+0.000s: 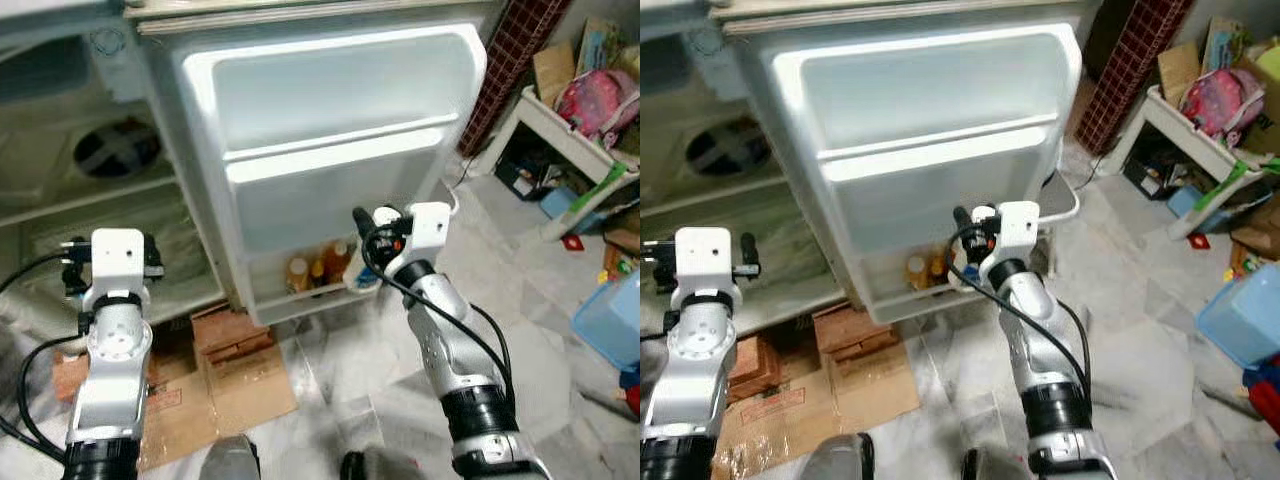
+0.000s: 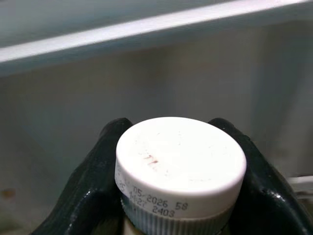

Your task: Restocking fridge

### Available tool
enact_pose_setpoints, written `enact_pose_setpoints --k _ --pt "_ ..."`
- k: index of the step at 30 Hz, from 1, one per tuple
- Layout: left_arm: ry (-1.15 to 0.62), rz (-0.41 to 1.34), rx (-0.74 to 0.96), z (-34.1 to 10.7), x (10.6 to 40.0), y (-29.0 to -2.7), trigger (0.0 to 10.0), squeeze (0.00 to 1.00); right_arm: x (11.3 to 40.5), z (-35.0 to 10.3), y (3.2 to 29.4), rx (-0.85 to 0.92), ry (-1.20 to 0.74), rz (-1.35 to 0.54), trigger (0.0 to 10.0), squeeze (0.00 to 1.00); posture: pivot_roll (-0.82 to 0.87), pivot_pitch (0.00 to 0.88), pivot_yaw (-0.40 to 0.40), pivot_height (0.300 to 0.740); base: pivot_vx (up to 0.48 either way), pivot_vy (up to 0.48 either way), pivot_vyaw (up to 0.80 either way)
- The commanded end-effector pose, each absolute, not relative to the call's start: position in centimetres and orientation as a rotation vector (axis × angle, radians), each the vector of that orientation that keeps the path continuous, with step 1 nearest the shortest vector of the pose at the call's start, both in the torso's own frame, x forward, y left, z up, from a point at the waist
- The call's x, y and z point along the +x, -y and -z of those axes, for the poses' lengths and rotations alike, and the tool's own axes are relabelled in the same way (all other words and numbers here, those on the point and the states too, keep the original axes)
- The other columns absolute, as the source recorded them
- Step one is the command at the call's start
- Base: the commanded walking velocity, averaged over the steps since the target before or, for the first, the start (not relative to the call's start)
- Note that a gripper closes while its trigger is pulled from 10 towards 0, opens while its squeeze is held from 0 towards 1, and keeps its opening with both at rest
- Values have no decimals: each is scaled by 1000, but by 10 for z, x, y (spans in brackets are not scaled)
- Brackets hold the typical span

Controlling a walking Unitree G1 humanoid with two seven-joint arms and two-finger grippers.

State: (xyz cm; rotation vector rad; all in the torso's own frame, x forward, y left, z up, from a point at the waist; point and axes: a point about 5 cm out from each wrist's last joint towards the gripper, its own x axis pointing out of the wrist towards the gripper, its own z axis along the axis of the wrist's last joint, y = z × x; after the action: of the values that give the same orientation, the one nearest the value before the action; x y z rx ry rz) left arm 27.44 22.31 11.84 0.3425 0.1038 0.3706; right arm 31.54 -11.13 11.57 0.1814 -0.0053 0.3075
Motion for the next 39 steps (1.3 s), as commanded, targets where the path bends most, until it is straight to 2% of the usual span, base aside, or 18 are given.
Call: enact_pose_setpoints --k 1,10,14,19,32,39 --pt "-120 -392 343 -114 270 -225 10000 0 315 -123 114 184 41 -304 10000 0 61 135 -59 740 0 0 0" --pt "-126 -445 306 -113 254 -234 10000 0 315 -124 114 160 54 -332 10000 0 71 144 -63 740 0 0 0" --pt "-128 -443 313 -111 246 -237 10000 0 319 -127 109 165 63 -344 10000 0 84 149 -68 740 0 0 736" --pt "-127 -413 304 -112 246 -234 10000 0 323 -133 105 165 82 -358 10000 0 88 151 -69 740 0 0 787" --pt "-136 -391 299 -112 246 -231 10000 0 324 -142 105 176 124 -390 10000 0 79 162 -63 740 0 0 0" --pt "-135 -389 298 -113 248 -231 10000 0 322 -142 100 171 127 -415 10000 0 78 162 -65 703 0 0 0"
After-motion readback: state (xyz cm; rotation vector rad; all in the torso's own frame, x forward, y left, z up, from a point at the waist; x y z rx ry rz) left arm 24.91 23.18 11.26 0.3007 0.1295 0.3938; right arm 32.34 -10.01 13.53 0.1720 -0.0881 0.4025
